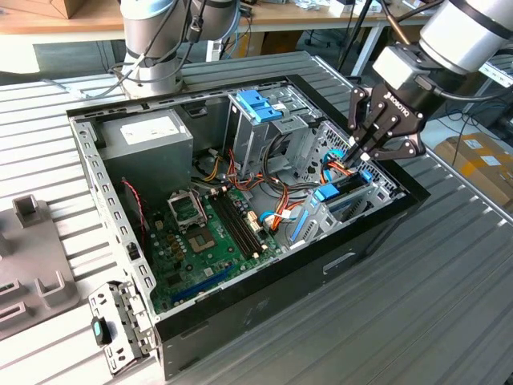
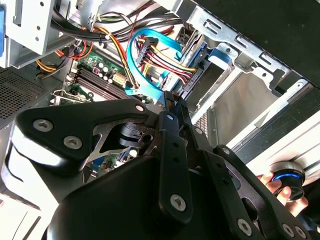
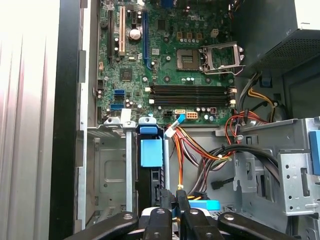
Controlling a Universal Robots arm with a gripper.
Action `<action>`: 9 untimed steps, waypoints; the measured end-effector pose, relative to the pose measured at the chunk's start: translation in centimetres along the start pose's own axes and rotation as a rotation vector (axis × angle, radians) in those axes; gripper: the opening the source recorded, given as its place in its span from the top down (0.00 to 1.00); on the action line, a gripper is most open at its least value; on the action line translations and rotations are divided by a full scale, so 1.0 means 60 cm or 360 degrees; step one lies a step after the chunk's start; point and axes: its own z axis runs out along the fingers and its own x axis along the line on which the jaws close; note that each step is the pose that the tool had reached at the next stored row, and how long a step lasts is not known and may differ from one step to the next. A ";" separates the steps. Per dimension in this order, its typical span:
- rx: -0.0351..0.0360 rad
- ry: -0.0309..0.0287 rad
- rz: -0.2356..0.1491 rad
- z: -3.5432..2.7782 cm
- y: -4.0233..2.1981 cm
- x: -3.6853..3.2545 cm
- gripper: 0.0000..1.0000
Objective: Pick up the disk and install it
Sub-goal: 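Insert the first disk wire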
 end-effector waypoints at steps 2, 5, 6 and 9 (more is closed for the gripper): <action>0.0000 0.00000 0.0000 0.000 0.001 0.000 0.84; 0.0000 0.00000 0.0000 0.000 0.002 0.001 0.84; 0.0000 -0.00001 0.0000 0.000 0.002 0.001 0.84; 0.0000 0.00000 0.0000 0.001 0.002 0.002 0.84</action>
